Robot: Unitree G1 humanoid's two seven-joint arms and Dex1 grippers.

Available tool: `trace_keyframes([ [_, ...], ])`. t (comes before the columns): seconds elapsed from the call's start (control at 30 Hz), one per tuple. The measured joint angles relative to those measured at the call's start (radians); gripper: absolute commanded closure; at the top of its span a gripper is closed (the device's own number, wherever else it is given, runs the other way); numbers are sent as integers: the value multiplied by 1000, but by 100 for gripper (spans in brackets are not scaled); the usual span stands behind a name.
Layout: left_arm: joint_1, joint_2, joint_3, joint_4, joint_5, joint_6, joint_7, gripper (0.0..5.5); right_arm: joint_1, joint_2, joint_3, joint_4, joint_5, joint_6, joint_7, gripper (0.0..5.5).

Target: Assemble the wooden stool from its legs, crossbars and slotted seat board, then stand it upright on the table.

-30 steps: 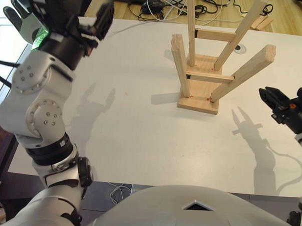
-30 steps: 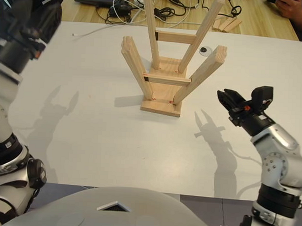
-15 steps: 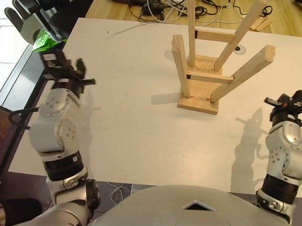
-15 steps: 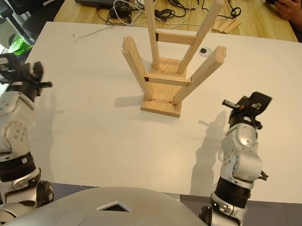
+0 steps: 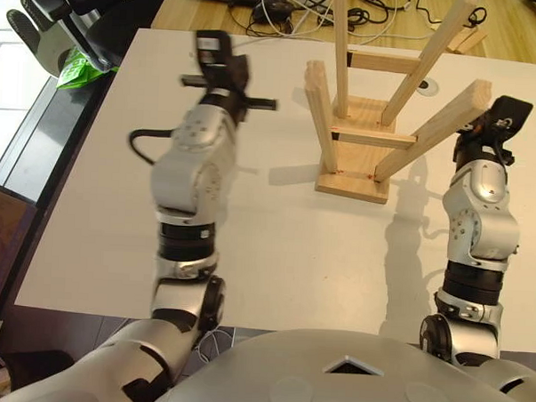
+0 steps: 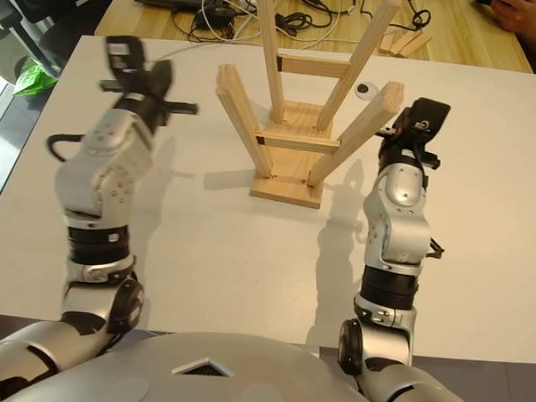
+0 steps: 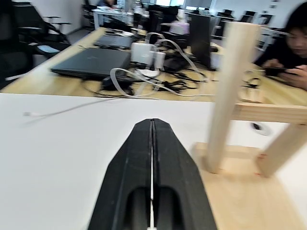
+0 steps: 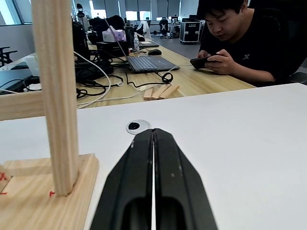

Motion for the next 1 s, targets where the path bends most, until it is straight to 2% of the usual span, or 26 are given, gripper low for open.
trace_keyframes([
  [0.13, -4, -43, -19, -87, 0, 91, 21, 547, 15, 2, -10, -31, -30, 25, -9, 550],
  [0.27, -9, -36, 6, -132, -2, 141, 17, 547, -12, -19, -52, -13, -32, 26, 15, 550],
  [0.5, -11, 111, 212, -191, -2, 198, -16, 547, -120, -147, -262, 56, 84, 20, 109, 550],
  [0.63, -72, 123, 339, -200, -70, 196, -40, 547, -327, -139, -337, 43, 359, 97, 210, 550],
  [0.73, -134, 116, 421, -199, -119, 170, -39, 547, -488, -154, -307, -46, 578, 201, 315, 550],
  [0.83, -144, 117, 453, -199, -140, 155, -37, 547, -558, -202, -274, -100, 667, 252, 378, 550],
  [1.0, -165, 133, 482, -200, -158, 144, -32, 547, -825, -342, -346, 41, 711, 215, 385, 550],
])
